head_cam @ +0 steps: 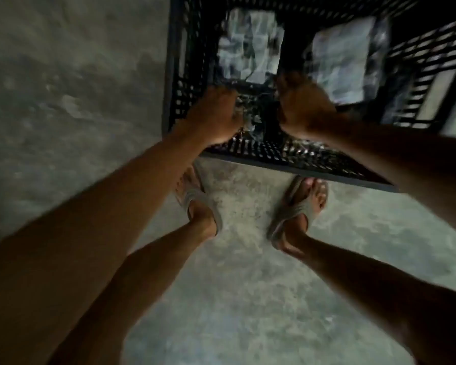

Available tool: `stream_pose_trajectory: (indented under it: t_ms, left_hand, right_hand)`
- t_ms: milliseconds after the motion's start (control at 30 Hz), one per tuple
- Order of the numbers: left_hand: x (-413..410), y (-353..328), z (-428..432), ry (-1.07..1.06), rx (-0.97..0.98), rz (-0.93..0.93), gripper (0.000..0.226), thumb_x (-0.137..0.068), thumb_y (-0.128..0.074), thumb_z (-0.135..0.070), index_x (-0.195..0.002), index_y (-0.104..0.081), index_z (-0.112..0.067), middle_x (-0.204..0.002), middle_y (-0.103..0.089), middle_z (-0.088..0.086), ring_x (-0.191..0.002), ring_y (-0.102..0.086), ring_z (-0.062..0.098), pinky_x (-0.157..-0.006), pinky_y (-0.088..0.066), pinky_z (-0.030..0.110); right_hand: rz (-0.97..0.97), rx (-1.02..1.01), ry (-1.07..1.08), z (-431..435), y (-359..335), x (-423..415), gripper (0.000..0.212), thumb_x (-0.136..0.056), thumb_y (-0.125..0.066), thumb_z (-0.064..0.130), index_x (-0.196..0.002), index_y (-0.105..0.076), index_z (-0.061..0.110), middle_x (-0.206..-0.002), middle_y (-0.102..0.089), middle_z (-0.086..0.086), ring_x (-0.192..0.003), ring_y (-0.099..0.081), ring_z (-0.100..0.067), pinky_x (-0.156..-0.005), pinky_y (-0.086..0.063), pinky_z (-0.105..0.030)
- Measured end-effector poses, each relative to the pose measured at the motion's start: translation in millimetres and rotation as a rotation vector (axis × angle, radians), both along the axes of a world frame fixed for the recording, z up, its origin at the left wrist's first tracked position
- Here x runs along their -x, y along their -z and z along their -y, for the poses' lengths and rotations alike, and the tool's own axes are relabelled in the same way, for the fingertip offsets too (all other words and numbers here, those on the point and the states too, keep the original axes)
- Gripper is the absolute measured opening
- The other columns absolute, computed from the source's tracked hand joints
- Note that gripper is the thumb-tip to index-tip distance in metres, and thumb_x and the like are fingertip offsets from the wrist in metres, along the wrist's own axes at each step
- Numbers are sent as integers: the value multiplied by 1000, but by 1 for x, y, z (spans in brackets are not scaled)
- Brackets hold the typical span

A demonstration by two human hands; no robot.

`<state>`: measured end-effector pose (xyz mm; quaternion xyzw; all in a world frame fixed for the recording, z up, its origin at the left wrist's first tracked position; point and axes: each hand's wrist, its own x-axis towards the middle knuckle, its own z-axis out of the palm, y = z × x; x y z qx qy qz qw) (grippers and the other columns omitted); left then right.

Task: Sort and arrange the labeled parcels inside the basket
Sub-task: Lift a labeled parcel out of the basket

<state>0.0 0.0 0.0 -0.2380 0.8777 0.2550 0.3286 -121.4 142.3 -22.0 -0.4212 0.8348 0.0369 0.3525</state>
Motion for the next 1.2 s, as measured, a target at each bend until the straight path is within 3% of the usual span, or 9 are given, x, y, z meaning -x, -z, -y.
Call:
stream_pose_trajectory:
  t_ms: [133,300,500,600,667,767,867,1000,1200]
  left_hand:
    - [17,87,26,189,296,127,94,-91,-62,-35,-159,-6,-2,-167,-8,21,-154,-13,38,-122,-24,48]
    - [34,129,25,531,629,318,116,-86,-64,-46,-156,17,-1,-165,1,28,-153,-9,42,-119,-26,47]
    - [37,152,17,998,962,351,78,-100,-28,-51,-159,-7,-4,-165,4,27,-148,-15,54,-116,-20,64]
    - [39,162,14,1084,1012,350,66,-104,-26,-39,-159,-17,-3,-163,5,32,-143,-14,61,-110,-25,68]
    - [40,157,13,1104,1038,388,64,-104,-30,-38,-158,-19,-4,-163,7,31,-144,-14,60,-109,-27,67]
    - [40,138,21,1032,975,411,66,-104,-38,-33,-159,-15,-6,-164,14,26,-148,-15,55,-113,-29,60]
    - [47,108,36,781,773,352,82,-100,-47,-36,-160,0,-5,-167,4,22,-147,-27,43,-111,-37,46]
    - [60,69,46,337,415,181,106,-83,-70,-48,-158,-10,-4,-154,-40,17,-133,-51,31,-107,-47,37]
    - [70,26,78,-58,32,-273,32,-73,-80,-37,-93,-66,-16,-88,-66,-2,-90,-62,18,-65,-46,18]
  right_hand:
    - [-152,131,-124,6,95,24,97,-86,-64,34,-158,-3,9,-165,4,-23,-153,2,-40,-122,-15,-57]
    - [-341,244,-272,9,147,25,110,-83,-64,48,-156,4,2,-164,5,-28,-152,3,-44,-122,-14,-58]
    - [-415,195,-284,35,157,24,97,-93,-53,29,-153,16,-3,-162,15,-29,-149,10,-48,-121,-17,-55]
    - [-417,213,-274,38,168,26,68,-103,-26,16,-151,17,-5,-160,15,-32,-148,10,-52,-115,-29,-55]
    - [-400,211,-314,37,169,30,76,-101,-35,17,-151,19,-4,-160,19,-31,-148,12,-52,-109,-38,-53]
    - [-301,167,-380,35,158,38,101,-92,-57,27,-151,20,-3,-160,21,-30,-147,14,-50,-103,-45,-52]
    - [-178,257,-397,33,132,49,95,-93,-57,33,-156,7,2,-164,9,-25,-150,9,-45,-117,-28,-48]
    - [23,453,-257,34,84,67,70,-92,-64,26,-149,-30,6,-150,-40,-19,-138,-39,-32,-111,-33,-32]
    - [426,546,222,27,28,101,40,-91,-65,35,-129,-56,24,-120,-69,1,-109,-64,-17,-89,-53,-33]
